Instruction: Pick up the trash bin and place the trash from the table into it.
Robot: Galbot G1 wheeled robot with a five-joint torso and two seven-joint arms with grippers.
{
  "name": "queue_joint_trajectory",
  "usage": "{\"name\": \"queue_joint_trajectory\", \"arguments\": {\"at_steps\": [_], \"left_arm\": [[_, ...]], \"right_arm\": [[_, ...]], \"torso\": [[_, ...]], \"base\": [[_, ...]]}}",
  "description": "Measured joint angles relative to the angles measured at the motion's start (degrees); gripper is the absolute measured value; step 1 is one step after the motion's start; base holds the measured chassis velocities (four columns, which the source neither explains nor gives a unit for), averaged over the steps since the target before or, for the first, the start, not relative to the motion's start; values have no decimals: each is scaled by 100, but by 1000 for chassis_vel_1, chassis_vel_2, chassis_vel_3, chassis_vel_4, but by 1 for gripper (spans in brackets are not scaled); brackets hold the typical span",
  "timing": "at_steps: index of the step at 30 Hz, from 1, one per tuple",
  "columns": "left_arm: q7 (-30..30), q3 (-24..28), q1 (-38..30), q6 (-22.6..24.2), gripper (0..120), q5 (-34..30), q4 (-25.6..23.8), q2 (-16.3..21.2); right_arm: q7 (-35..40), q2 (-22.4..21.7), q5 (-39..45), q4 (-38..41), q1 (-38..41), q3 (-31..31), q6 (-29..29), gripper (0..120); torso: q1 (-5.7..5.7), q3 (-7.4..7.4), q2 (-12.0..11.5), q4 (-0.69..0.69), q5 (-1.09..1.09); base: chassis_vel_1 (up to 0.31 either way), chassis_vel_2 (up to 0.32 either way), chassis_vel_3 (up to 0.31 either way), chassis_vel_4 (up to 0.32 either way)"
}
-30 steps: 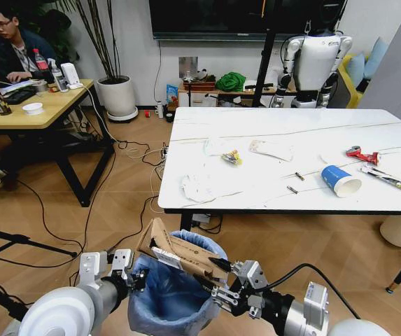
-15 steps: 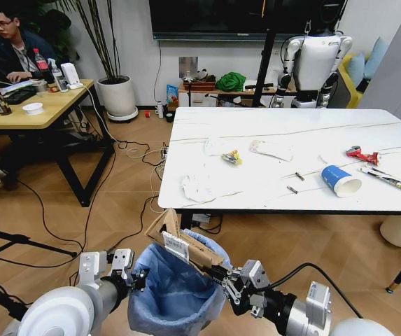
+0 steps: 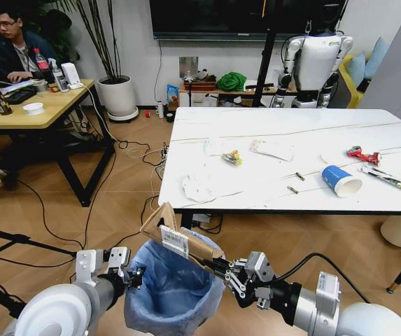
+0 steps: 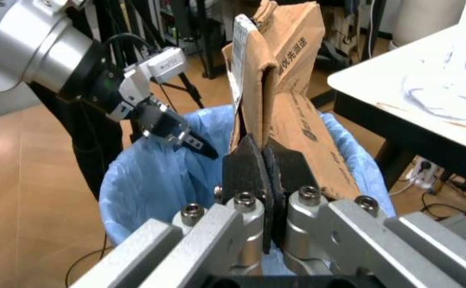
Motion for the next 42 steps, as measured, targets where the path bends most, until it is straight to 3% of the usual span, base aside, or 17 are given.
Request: {"name": "queue_joint_trajectory", "arguments": {"at_steps": [9,26,33,37,41,42], "left_arm": [[-12,127,-235,0,0,-93,83,24],[-15,210,-560,0,0,-225,210,15],[-16,219,-498,0,0,-214,215,13],[-16,219,-478,0,0,-207,201,13],[-16,244,-449,0,0,-190,172,12],[-16,244,-449,0,0,-190,172,12]], "right_arm": [[-345,-440,252,0,45,570,-40,0],[-890,-402,379,1,-105,975,-233,1],[-772,-343,321,0,-158,916,-227,30],[-770,-330,318,1,-153,910,-234,39],[-631,-213,328,0,-144,890,-235,60],[-631,-213,328,0,-144,890,-235,60]], "torso": [[0,0,0,1,0],[0,0,0,0,0],[0,0,0,1,0],[0,0,0,1,0],[0,0,0,0,-1],[0,0,0,0,-1]], "base": [[0,0,0,0],[0,0,0,0],[0,0,0,0],[0,0,0,0],[0,0,0,0],[0,0,0,0]]}}
